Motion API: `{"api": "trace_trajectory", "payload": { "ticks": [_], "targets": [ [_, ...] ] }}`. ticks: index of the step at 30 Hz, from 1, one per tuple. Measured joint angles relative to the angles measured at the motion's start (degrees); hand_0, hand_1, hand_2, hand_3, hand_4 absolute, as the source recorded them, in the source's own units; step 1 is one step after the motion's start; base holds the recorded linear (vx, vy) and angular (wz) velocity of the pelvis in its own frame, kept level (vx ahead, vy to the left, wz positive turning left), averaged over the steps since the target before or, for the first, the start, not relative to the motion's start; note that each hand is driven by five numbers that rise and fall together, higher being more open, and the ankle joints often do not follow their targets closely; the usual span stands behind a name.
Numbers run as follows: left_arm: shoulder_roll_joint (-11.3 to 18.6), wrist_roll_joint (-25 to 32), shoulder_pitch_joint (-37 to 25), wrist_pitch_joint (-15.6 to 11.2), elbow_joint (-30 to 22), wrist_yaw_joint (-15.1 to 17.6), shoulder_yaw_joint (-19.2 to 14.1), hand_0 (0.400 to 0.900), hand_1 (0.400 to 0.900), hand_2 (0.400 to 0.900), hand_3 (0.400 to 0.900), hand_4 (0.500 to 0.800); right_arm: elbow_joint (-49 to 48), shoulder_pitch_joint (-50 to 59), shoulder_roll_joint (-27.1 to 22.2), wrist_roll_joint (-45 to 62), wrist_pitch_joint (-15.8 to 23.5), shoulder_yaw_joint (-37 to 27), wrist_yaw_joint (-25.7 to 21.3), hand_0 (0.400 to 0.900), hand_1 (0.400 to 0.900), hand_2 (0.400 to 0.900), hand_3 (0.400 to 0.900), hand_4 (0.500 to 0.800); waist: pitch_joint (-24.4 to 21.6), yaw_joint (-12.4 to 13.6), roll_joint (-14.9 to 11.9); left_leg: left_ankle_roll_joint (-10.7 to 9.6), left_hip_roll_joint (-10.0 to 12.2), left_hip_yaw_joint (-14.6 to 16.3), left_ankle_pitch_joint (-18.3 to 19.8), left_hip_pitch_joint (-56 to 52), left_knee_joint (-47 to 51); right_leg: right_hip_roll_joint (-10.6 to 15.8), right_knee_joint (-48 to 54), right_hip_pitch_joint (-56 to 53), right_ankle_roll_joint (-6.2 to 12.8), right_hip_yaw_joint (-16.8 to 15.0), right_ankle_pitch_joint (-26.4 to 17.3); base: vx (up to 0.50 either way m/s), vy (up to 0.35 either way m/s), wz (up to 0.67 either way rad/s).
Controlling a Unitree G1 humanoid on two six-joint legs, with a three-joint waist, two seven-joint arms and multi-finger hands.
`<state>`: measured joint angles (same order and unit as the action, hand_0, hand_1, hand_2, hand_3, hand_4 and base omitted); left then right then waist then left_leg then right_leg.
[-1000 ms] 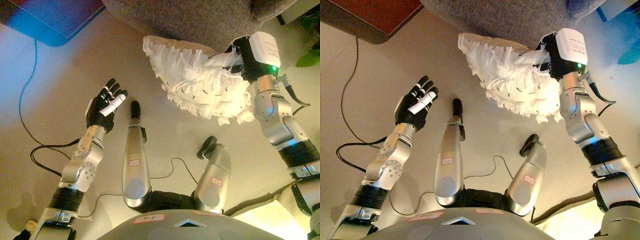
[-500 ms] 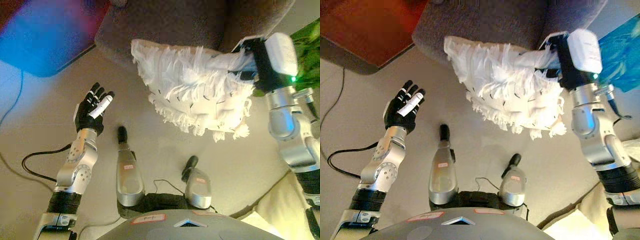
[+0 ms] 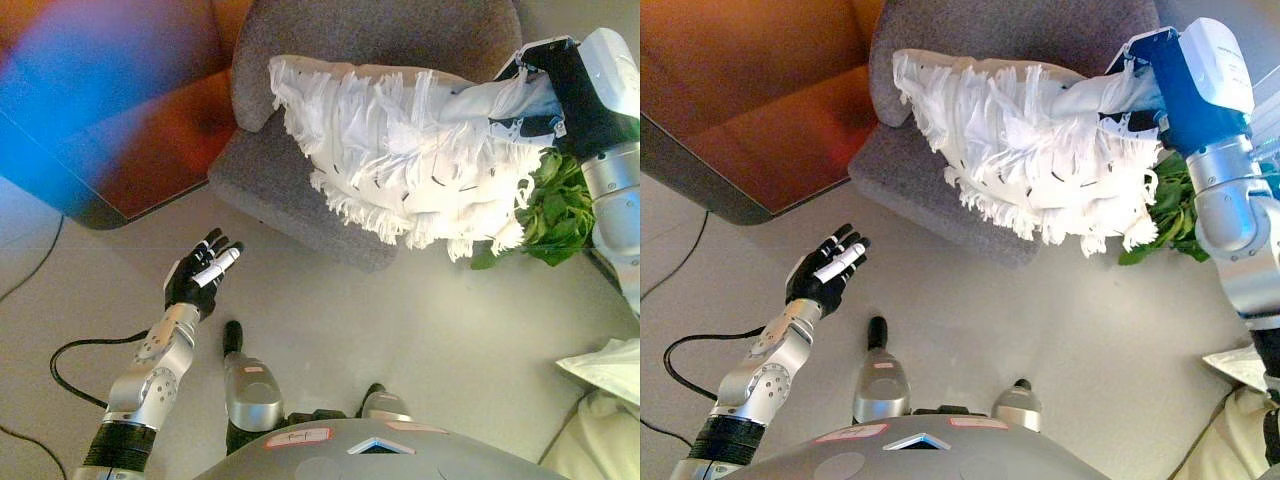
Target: Pick up the pillow and put it on the sofa.
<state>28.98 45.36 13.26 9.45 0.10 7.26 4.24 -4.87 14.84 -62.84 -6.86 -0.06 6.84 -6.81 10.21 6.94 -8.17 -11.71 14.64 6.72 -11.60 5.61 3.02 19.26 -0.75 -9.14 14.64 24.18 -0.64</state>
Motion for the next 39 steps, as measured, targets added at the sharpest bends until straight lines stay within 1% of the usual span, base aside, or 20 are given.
{"api": "trace_trajectory", "payload": {
  "ticks": [3, 5, 7, 10, 12, 14, 15, 16, 17, 19, 21, 22, 24, 26, 28, 31, 35, 37, 39],
  "targets": [
    [1.4, 0.0, 0.8, 0.5, 0.0, -2.5, 0.0, 0.9, 0.9, 0.9, 0.9, 0.8, 5.8, 3.0, -0.2, 1.8, 0.3, 4.4, 2.0, 0.4, 0.4, 0.4, 0.4, 0.5, -0.7, 1.3, -1.0, -0.2, 0.5, -0.4, -0.2, 0.0, 0.3, -0.8, 1.0, -0.6, 0.01, 0.6, 0.0, 0.1, -0.095, 0.14],
    [2.1, 0.0, 1.0, 0.7, -0.1, -4.4, 0.0, 0.9, 0.9, 0.9, 0.9, 0.8, 9.7, 5.3, -0.3, 1.9, 0.3, 7.8, 3.1, 0.4, 0.4, 0.4, 0.4, 0.5, -1.0, 2.0, -1.4, -0.3, 0.5, -1.4, -0.5, 0.2, 0.9, -1.1, 1.4, -1.0, 0.04, 1.4, 0.0, 0.1, -0.115, 0.16],
    [3.2, -0.1, 1.0, 0.7, -0.1, -6.4, 0.0, 0.9, 0.9, 0.9, 0.9, 0.8, 14.9, 8.9, -0.3, 2.5, 0.5, 12.6, 3.6, 0.4, 0.4, 0.4, 0.4, 0.5, -1.0, 3.5, -1.8, -0.7, 0.6, -2.2, -0.8, 0.5, 1.2, -1.5, 1.7, -1.2, 0.03, 2.0, 0.0, 0.08, -0.104, 0.16],
    [4.2, -0.2, 1.3, 0.7, -0.9, -9.0, -0.3, 0.9, 0.9, 0.9, 0.9, 0.8, 20.4, 11.6, -0.1, 3.5, 0.5, 16.2, 3.6, 0.4, 0.4, 0.4, 0.4, 0.5, -1.0, 5.2, -2.0, -0.9, 0.6, -3.8, -1.4, 1.8, 1.5, -2.1, 2.0, -1.3, 0.01, 3.8, 0.0, 0.07, -0.098, 0.16],
    [5.2, -0.2, 1.4, 0.7, -1.2, -10.7, -0.6, 0.9, 0.9, 0.9, 0.9, 0.8, 24.4, 14.8, -0.1, 4.2, 0.5, 18.6, 3.6, 0.4, 0.4, 0.4, 0.4, 0.5, -0.8, 6.5, -2.2, -1.3, 0.6, -4.6, -1.7, 2.3, 1.5, -2.3, 2.1, -1.4, 0.01, 4.5, -0.1, 0.06, -0.119, 0.18],
    [5.9, -0.2, 1.5, 0.7, -1.8, -11.7, -1.3, 0.9, 0.9, 0.9, 0.9, 0.8, 29.2, 18.8, -0.1, 4.2, 0.5, 20.9, 3.6, 0.4, 0.4, 0.4, 0.4, 0.5, -0.6, 7.8, -2.8, -1.3, 0.7, -5.2, -1.7, 2.8, 1.5, -2.7, 2.2, -1.5, 0.01, 5.0, -0.1, 0.02, -0.157, 0.17],
    [6.7, -0.2, 1.5, 0.7, -2.4, -12.2, -1.5, 0.9, 0.9, 0.9, 0.9, 0.8, 32.2, 21.6, -0.1, 4.2, 0.3, 22.9, 3.4, 0.4, 0.4, 0.4, 0.4, 0.5, -0.3, 8.0, -3.1, -1.3, 0.7, -5.7, -1.7, 3.2, 1.5, -2.8, 2.2, -1.4, 0.02, 5.6, -0.1, -0.01, -0.151, 0.15],
    [7.6, -0.2, 1.3, 0.7, -2.7, -12.8, -1.5, 0.9, 0.9, 0.9, 0.9, 0.8, 34.6, 24.2, 0.0, 4.2, -0.6, 24.6, 3.3, 0.722, 0.722, 0.722, 0.722, 0.693, 0.1, 8.9, -3.5, -1.3, 0.7, -6.3, -1.8, 3.7, 1.5, -2.9, 2.2, -1.4, 0.02, 6.2, -0.1, -0.04, -0.171, 0.14],
    [8.5, -0.2, 1.0, 0.7, -3.1, -13.4, -1.6, 0.9, 0.9, 0.9, 0.9, 0.8, 36.6, 26.5, 0.1, 4.2, -1.5, 26.3, 3.1, 0.9, 0.9, 0.9, 0.9, 0.8, 0.6, 9.5, -4.0, -1.3, 0.8, -6.7, -1.8, 4.1, 1.5, -3.1, 2.3, -1.4, 0.02, 6.5, -0.1, -0.05, -0.14, 0.09],
    [9.9, -0.2, 0.3, 0.7, -3.6, -14.5, -2.2, 0.9, 0.9, 0.9, 0.9, 0.8, 40.4, 31.2, 0.5, 4.5, -4.6, 29.3, 2.2, 0.9, 0.9, 0.9, 0.9, 0.8, 2.1, 10.9, -4.7, -1.5, 1.3, -7.3, -2.0, 4.9, 1.5, -3.7, 2.5, -0.8, 0.01, 7.0, -0.1, -0.04, -0.114, 0.05],
    [10.0, -0.1, 0.3, 0.7, -3.7, -14.8, -3.8, 0.9, 0.9, 0.9, 0.9, 0.8, 42.3, 34.7, 0.9, 5.0, -6.6, 29.6, 1.7, 0.9, 0.9, 0.9, 0.9, 0.8, 3.2, 11.5, -5.1, -1.6, 1.3, -8.3, -2.2, 6.0, 1.5, -4.1, 2.8, -0.7, -0.01, 7.5, -0.1, -0.01, -0.075, 0.04],
    [10.4, -0.1, 0.2, 0.7, -3.7, -14.8, -3.9, 0.9, 0.9, 0.9, 0.9, 0.8, 43.0, 36.3, 1.1, 5.1, -7.5, 29.7, 0.9, 0.9, 0.9, 0.9, 0.9, 0.8, 3.9, 12.4, -5.1, -1.7, 1.3, -8.4, -2.4, 6.3, 1.4, -4.2, 2.9, -0.6, -0.02, 7.5, -0.2, 0.0, -0.066, 0.03],
    [11.1, -0.1, 0.0, 0.7, -3.8, -14.9, -4.0, 0.9, 0.9, 0.9, 0.9, 0.8, 43.6, 39.6, 1.2, 5.8, -9.2, 31.5, -1.3, 0.9, 0.9, 0.9, 0.9, 0.8, 4.1, 12.9, -5.2, -1.8, 1.4, -8.7, -2.5, 6.9, 1.5, -4.6, 3.4, -0.5, -0.1, 7.9, -0.6, 0.02, -0.031, -0.02],
    [11.1, 0.0, -0.4, 1.0, -4.0, -14.9, -4.0, 0.9, 0.9, 0.9, 0.9, 0.8, 43.6, 41.8, 1.2, 7.2, -10.5, 31.3, -4.5, 0.9, 0.9, 0.9, 0.9, 0.8, 4.1, 13.7, -5.2, -1.8, 1.4, -8.8, -2.5, 6.9, 1.5, -4.6, 3.5, -0.6, -0.22, 8.0, -0.8, 0.06, 0.022, -0.04],
    [11.1, 0.0, -0.5, 1.3, -4.9, -14.8, -4.1, 0.9, 0.9, 0.9, 0.9, 0.8, 43.6, 43.5, 1.2, 7.8, -10.7, 31.1, -6.5, 0.9, 0.9, 0.9, 0.9, 0.8, 4.1, 13.7, -5.2, -1.9, 1.4, -9.3, -2.5, 6.8, 1.5, -4.8, 3.5, -1.0, -0.66, 8.0, -1.1, 0.09, 0.063, -0.09],
    [11.1, 0.0, -0.6, 1.9, -5.7, -14.9, -4.0, 0.9, 0.9, 0.9, 0.9, 0.8, 42.9, 44.0, 1.2, 10.7, -10.7, 29.8, -7.3, 0.9, 0.9, 0.9, 0.9, 0.8, 4.1, 13.6, -5.2, -1.8, 1.4, -9.0, -2.3, 5.2, 1.5, -4.8, 3.5, -2.2, -1.08, 7.8, -2.9, 0.08, 0.078, -0.13],
    [11.2, 0.0, -0.8, 1.9, -5.7, -14.8, -3.7, 0.9, 0.9, 0.9, 0.9, 0.8, 38.8, 41.4, 1.7, 13.6, -10.2, 22.6, -8.3, 0.9, 0.9, 0.9, 0.9, 0.8, 4.1, 13.4, -5.2, -0.7, 1.7, -6.6, -1.3, 2.3, 1.5, -4.3, 3.5, -2.9, -1.48, 7.2, -5.9, 0.02, 0.108, -0.19],
    [11.5, 0.0, -0.8, 1.8, -5.7, -14.8, -3.6, 0.9, 0.9, 0.9, 0.9, 0.8, 35.7, 38.2, 3.4, 15.1, -9.3, 17.4, -9.2, 0.9, 0.9, 0.9, 0.9, 0.8, 4.1, 12.5, -5.2, -0.6, 1.8, -5.6, -1.0, 1.0, 1.6, -4.1, 3.4, -3.4, -2.21, 6.8, -6.6, -0.02, 0.098, -0.19],
    [11.6, -0.2, -1.1, 1.6, -5.7, -14.8, -3.2, 0.9, 0.9, 0.9, 0.9, 0.8, 31.5, 33.6, 4.8, 15.5, -8.3, 12.9, -9.9, 0.9, 0.9, 0.9, 0.9, 0.8, 4.1, 11.4, -5.3, -0.7, 1.8, -4.9, -0.8, 0.1, 1.6, -3.7, 3.2, -3.4, -2.21, 6.0, -6.6, -0.04, 0.107, -0.22]
  ]
}}
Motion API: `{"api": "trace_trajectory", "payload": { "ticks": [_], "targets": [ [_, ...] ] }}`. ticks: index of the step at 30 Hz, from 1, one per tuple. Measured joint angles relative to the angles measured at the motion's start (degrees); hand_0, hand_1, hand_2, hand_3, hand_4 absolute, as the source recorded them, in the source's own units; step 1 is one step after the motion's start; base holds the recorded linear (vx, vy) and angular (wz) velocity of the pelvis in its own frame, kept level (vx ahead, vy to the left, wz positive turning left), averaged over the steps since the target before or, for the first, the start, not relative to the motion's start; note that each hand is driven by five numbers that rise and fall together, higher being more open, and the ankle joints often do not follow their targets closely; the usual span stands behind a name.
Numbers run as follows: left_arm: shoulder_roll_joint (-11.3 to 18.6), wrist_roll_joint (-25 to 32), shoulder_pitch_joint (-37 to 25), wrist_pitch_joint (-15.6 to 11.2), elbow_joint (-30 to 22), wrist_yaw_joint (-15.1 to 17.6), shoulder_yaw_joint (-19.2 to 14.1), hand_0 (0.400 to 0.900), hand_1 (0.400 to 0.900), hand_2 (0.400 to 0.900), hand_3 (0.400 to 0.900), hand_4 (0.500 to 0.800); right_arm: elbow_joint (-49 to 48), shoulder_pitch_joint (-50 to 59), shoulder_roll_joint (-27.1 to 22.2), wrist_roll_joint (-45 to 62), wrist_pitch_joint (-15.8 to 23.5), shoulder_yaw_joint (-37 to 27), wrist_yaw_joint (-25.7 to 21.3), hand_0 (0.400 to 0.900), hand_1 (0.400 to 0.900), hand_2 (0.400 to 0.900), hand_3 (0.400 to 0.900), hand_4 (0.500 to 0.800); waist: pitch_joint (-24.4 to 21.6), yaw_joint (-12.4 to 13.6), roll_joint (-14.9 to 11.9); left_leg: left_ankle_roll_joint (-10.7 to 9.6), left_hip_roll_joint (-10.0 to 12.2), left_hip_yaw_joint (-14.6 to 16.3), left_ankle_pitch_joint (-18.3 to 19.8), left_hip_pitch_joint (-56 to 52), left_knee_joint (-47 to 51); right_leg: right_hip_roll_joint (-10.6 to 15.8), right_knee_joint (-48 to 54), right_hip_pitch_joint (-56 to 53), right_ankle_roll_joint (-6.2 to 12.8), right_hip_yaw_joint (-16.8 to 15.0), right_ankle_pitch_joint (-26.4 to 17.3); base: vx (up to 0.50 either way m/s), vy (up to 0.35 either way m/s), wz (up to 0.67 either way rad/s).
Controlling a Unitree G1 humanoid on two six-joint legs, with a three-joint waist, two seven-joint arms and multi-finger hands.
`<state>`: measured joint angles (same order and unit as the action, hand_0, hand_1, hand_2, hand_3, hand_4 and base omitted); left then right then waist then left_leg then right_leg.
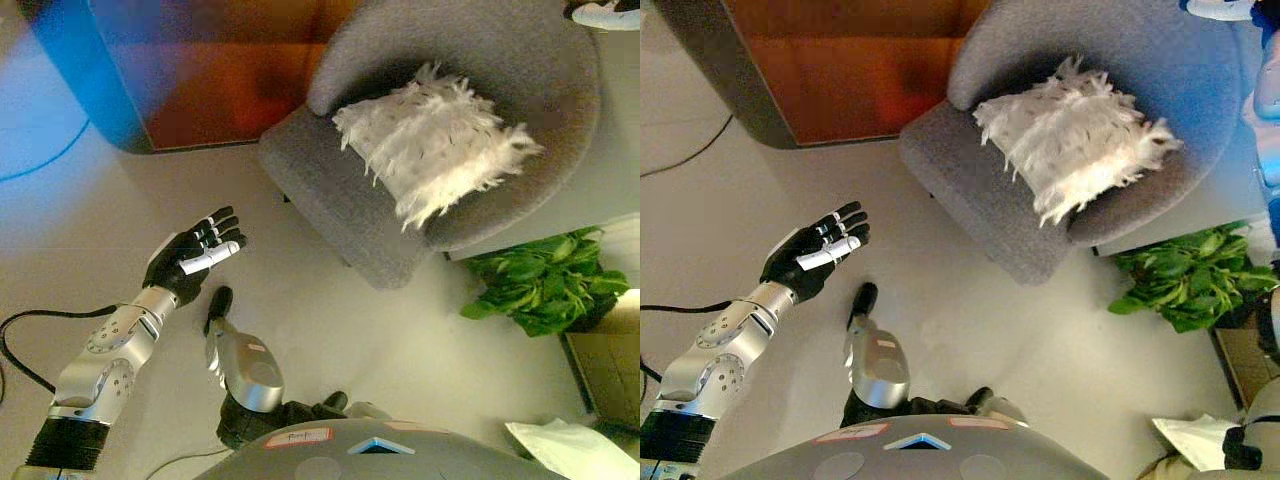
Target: Pick up the pillow and put it on the sofa.
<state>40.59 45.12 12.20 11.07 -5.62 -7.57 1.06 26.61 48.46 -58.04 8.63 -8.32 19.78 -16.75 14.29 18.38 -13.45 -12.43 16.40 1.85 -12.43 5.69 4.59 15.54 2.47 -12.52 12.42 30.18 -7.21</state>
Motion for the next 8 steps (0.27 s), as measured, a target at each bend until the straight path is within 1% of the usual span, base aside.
{"api": "trace_trajectory", "payload": {
  "ticks": [3, 5, 8],
  "targets": [
    [-0.1, -0.3, 0.2, -0.6, 0.0, 0.1, 1.1, 0.9, 0.9, 0.9, 0.9, 0.8, -7.3, -7.6, 3.0, 0.0, 1.0, -4.7, -0.5, 0.9, 0.9, 0.9, 0.9, 0.8, -0.3, -2.5, 0.5, 0.1, 0.1, 1.1, 0.0, -0.8, 0.0, 0.2, 0.0, 0.4, 0.0, -0.5, 0.0, -0.07, 0.096, -0.29],
    [-0.4, -0.5, 0.1, -1.4, 0.1, 0.2, 2.9, 0.9, 0.9, 0.9, 0.9, 0.8, -13.2, -13.9, 7.1, -0.1, 1.3, -8.4, -0.6, 0.9, 0.9, 0.9, 0.9, 0.8, -1.1, -4.4, 1.5, 0.1, 0.2, 2.0, 0.0, -0.8, 0.4, 0.4, 0.0, 1.3, 0.01, -2.0, 0.0, -0.08, 0.075, -0.26],
    [-2.7, -0.5, -0.3, -3.0, 0.2, 0.6, 4.7, 0.9, 0.9, 0.9, 0.9, 0.8, -19.2, -21.3, 10.3, -0.1, 1.7, -9.1, -0.6, 0.9, 0.9, 0.9, 0.9, 0.8, -2.2, -7.0, 3.4, 0.2, 0.2, 3.4, 0.0, -1.0, 0.6, 0.6, 1.2, 2.4, -0.03, -2.9, 0.4, -0.09, 0.075, -0.28]
  ]
}}
